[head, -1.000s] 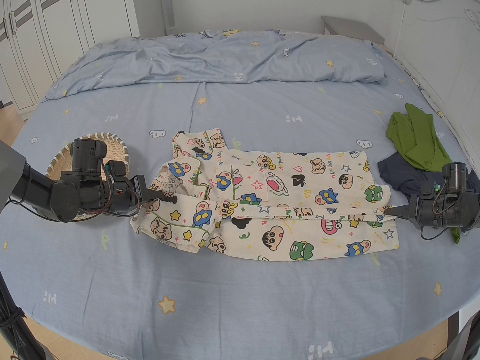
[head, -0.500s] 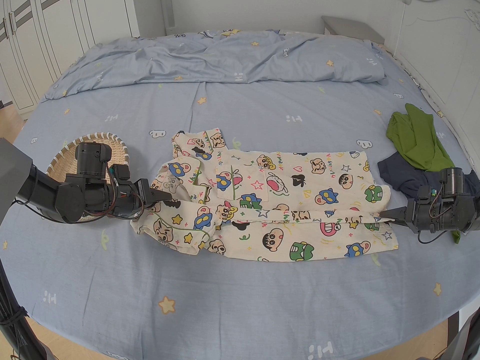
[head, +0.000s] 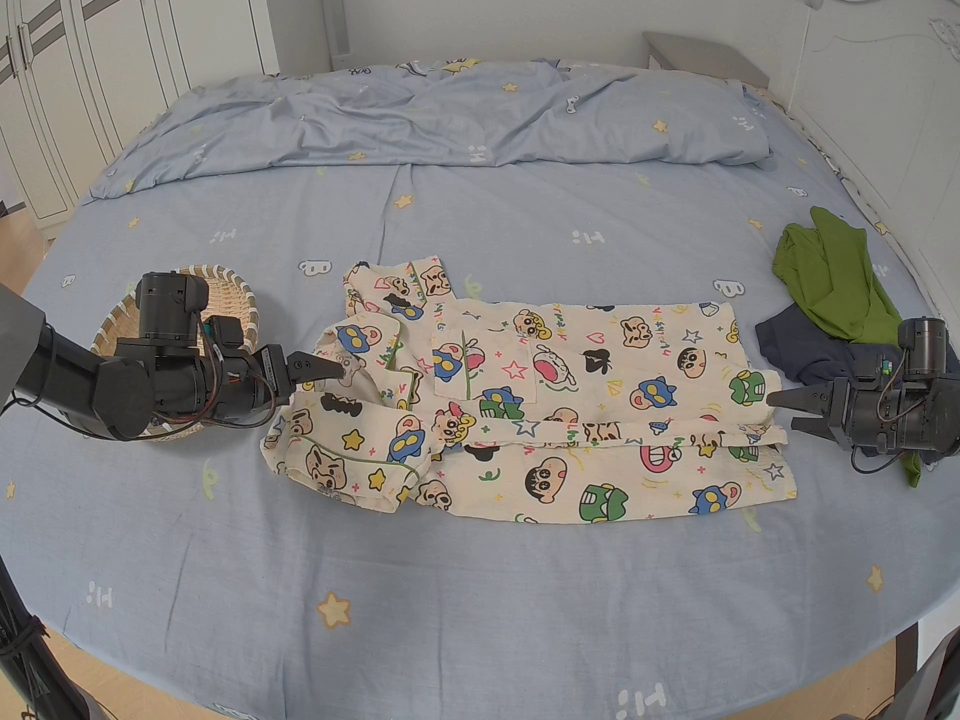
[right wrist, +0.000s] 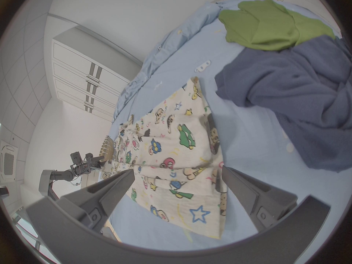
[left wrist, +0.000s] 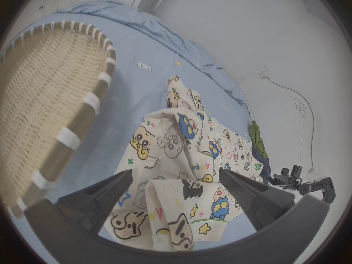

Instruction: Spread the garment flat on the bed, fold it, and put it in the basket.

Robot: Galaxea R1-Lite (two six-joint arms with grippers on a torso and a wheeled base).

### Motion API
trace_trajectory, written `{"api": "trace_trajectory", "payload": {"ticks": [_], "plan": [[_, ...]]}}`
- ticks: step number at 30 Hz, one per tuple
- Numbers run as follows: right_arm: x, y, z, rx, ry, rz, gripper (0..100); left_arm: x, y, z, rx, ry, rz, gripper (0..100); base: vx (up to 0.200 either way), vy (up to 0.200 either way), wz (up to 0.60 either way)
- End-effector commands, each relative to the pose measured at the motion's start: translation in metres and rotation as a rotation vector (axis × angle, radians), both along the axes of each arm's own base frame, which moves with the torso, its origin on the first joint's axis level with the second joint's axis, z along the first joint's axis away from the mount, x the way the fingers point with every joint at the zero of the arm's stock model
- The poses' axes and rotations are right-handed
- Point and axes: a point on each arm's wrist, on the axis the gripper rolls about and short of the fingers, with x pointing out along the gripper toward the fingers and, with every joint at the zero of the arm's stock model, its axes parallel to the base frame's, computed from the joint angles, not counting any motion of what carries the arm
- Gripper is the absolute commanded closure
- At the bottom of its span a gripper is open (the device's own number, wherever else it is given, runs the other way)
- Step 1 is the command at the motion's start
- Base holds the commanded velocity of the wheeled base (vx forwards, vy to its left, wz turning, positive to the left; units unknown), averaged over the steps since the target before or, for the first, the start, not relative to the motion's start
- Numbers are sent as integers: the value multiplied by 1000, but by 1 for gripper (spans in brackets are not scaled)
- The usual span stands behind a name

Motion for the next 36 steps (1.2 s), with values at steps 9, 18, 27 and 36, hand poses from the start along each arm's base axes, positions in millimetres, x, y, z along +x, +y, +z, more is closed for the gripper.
{"api": "trace_trajectory", "payload": {"ticks": [9, 18, 27, 36], "plan": [[-25, 10, 37, -3, -101, 8, 0, -30, -4, 46, -2, -100, 9, 0, 0, 0, 0], [-28, 36, 24, 2, -57, 95, 0, -46, -68, 44, -122, -51, -122, 0, 0, 0, 0], [-27, 50, 12, 3, -13, 146, 0, -34, -110, 15, -211, -5, -179, 0, 0, 0, 0], [-27, 49, 13, 6, -15, 139, 0, -32, -173, -25, -175, 54, -285, 0, 0, 0, 0]]}}
